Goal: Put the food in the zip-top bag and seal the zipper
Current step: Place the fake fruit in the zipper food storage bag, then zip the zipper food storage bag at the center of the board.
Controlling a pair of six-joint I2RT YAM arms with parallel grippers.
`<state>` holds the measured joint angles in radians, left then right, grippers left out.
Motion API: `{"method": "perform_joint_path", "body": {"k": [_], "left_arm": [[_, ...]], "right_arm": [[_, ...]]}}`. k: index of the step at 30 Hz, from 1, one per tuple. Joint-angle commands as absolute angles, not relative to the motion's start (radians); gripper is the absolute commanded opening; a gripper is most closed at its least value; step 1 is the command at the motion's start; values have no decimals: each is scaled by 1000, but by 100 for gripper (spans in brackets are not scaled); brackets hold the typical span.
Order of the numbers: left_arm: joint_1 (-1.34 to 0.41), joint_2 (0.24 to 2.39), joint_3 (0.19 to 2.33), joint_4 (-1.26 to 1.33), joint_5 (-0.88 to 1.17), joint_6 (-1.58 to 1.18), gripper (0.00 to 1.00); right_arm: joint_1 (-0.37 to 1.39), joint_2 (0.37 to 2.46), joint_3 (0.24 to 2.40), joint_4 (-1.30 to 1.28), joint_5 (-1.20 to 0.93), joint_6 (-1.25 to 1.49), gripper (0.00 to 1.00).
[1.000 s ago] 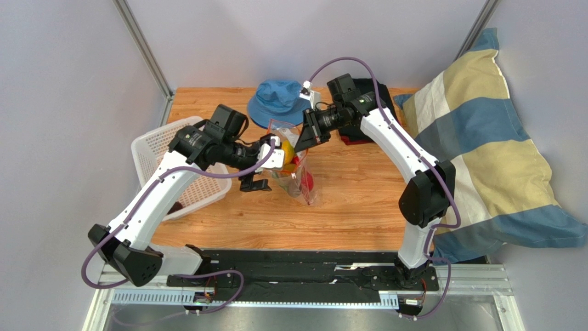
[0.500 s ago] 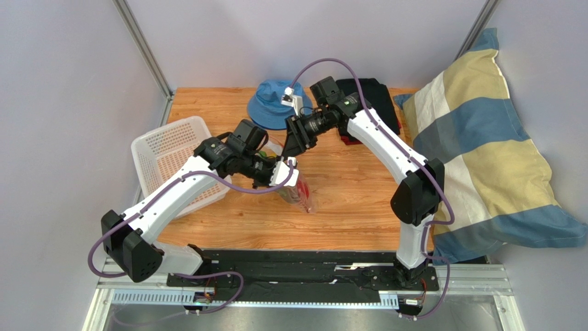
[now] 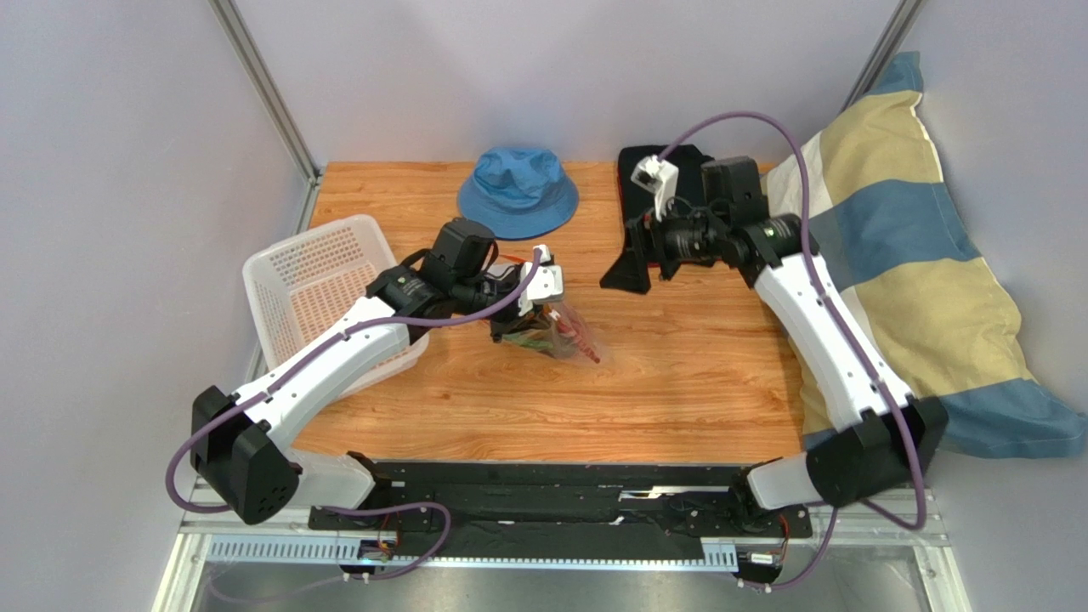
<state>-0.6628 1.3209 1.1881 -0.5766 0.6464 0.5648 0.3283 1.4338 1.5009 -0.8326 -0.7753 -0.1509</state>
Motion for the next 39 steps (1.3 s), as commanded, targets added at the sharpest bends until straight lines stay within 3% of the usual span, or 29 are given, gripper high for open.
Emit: {"method": "perform_joint_path", "body": {"k": [1,6,16,23,27,29,32,33,35,38,39], "left_arm": [[-669,1359,1250,-469,722,452,0],[-667,1396,1302,-524,761,475,0],[-667,1434,1356,-578,792,500,0],[-667,1448,1368,-584,792,491,0],[-667,1460,1387,-583,796,474,0],[-667,1465,1391,-583,801,469,0],[-667,1474,1399,-586,798,456,0],[-669,1477,1402,-595,799,457,0],[-667,1476,1408,-603,795,462,0],[-663,1448,1408,-614,770,466,6],[-660,1436,1408,-617,766,469,14]], "right_arm": [[367,1249,1315,-594,-879,-250,78],[440,1178,1178,-489,-827,-353,72],[529,1206,1140,-381,-764,-456,59],[540,1229,1146,-367,-753,-472,37],[551,1233,1152,-387,-752,-491,18],[557,1236,1155,-388,-744,-486,16],[568,1250,1172,-393,-736,-479,22],[568,1256,1183,-399,-739,-482,4],[569,1265,1192,-422,-738,-489,0],[569,1241,1178,-428,-727,-520,0],[569,1235,1172,-428,-727,-531,0]]}}
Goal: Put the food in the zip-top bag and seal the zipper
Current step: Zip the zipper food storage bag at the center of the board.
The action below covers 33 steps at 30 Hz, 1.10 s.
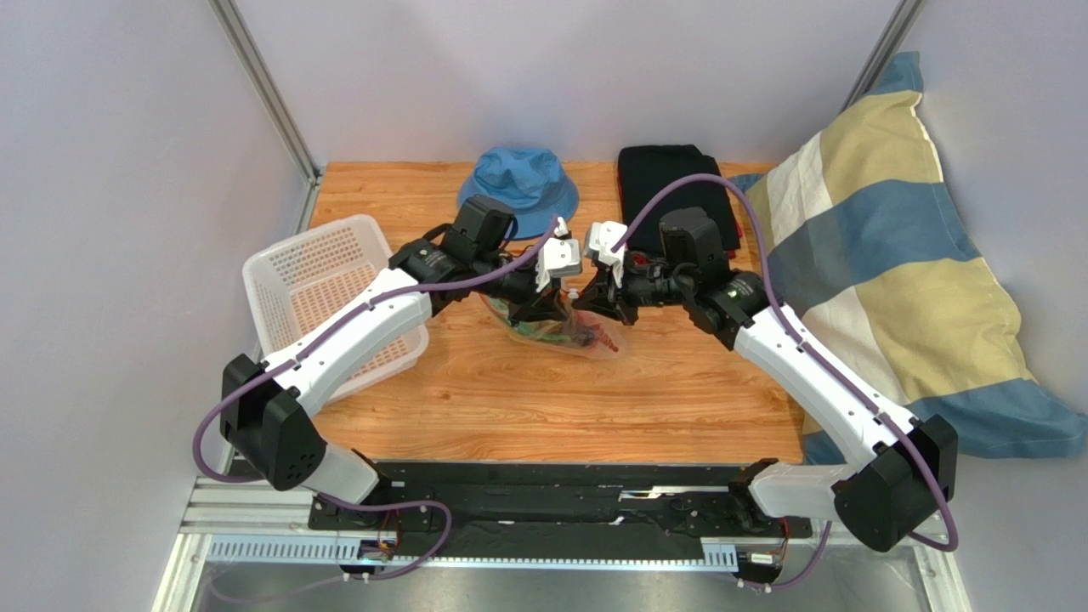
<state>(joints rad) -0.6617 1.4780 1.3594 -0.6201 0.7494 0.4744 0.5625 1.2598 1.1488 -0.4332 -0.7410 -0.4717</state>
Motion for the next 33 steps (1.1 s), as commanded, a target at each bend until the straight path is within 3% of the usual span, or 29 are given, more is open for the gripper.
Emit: {"method": "perform_joint_path", "body": {"k": [1,3,5,14,23,25,29,33], "left_arm": [[-646,1404,1411,-614,765,466,21],[-634,1372,1414,-597,764,463,40],[-630,1333,1425,-592,762,485,45],[-652,1376,1489,-554,810,518,45],[-699,1442,1526,-595,793,612,54],[-701,1462,1540,-603,792,624,52],[-701,1486,1560,-620,799,641,33],[-701,1485,1551,-620,790,660,20]], "right_arm": [[568,1226,1161,-426,-730,-537,0],[568,1209,1151,-426,-735,-545,0],[568,1201,1138,-428,-742,-546,0],[566,1186,1127,-422,-750,-537,0],[566,1161,1121,-422,-741,-534,0],[566,1157,1120,-420,-739,-532,0],[561,1146,1120,-420,-744,-535,0],[548,1138,1118,-422,-747,-526,0]]}}
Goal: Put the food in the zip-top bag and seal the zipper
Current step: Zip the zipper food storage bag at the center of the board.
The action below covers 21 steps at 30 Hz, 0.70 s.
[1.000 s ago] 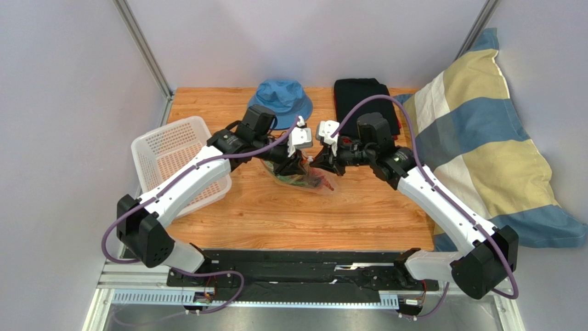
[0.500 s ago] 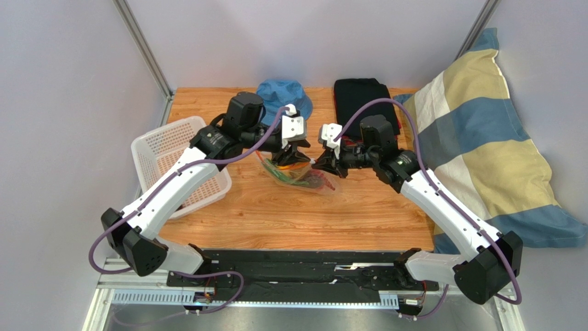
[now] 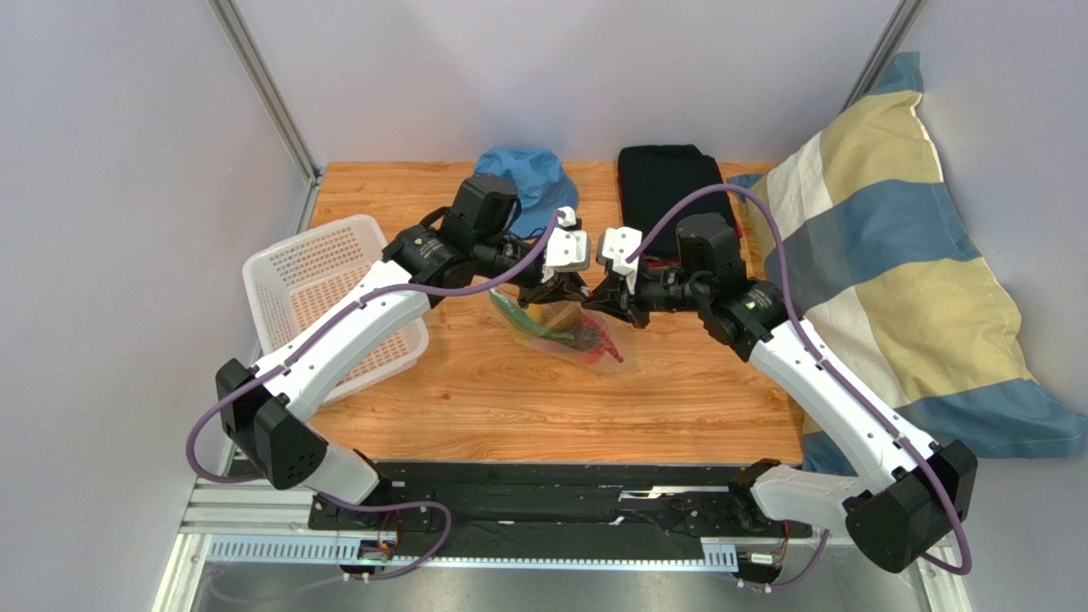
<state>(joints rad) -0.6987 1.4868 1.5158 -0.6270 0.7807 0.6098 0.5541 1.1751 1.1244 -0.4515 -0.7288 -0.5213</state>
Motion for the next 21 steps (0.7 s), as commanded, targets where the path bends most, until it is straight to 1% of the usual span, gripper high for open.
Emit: {"method": "perform_joint_path", "body": {"k": [1,5,15,21], "left_arm": [[-703,1485,1540,-624,785,666,18],[-692,1485,1506,-663,736,709,16],[-604,1486,1490,-781,698,798,17],[-540,1473,1463,-830,673,821,17]], "right_arm": [[542,1134,1118,-423,-747,-525,0],[523,1111,1115,-422,-746,-519,0],[453,1058,1094,-417,-726,-469,0],[381,1058,1098,-411,-718,-437,0]]}}
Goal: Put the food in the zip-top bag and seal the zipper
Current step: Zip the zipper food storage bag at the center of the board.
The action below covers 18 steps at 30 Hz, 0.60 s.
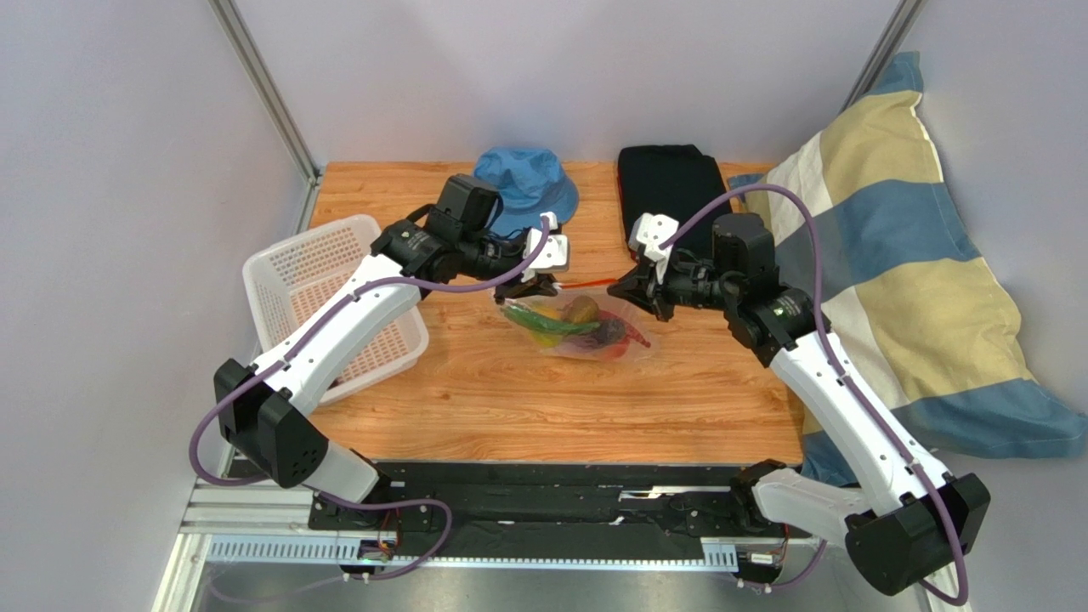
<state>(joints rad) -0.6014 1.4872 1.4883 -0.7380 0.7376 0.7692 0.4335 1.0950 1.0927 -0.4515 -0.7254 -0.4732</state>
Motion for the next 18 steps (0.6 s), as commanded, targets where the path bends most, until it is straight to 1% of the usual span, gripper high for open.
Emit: {"method": "perform_joint_path", "body": {"k": [1,9,18], "left_arm": [[-531,1473,1463,-836,673,821,17],[-431,1437,1419,-905,654,854,17],[-345,1396,1385,-936,632,888,17]], "right_arm": [[358,1058,1098,-411,-716,-434,0],[215,1035,1078,-413,-707,-417,0],[169,1034,1063,-404,-698,-399,0]]}}
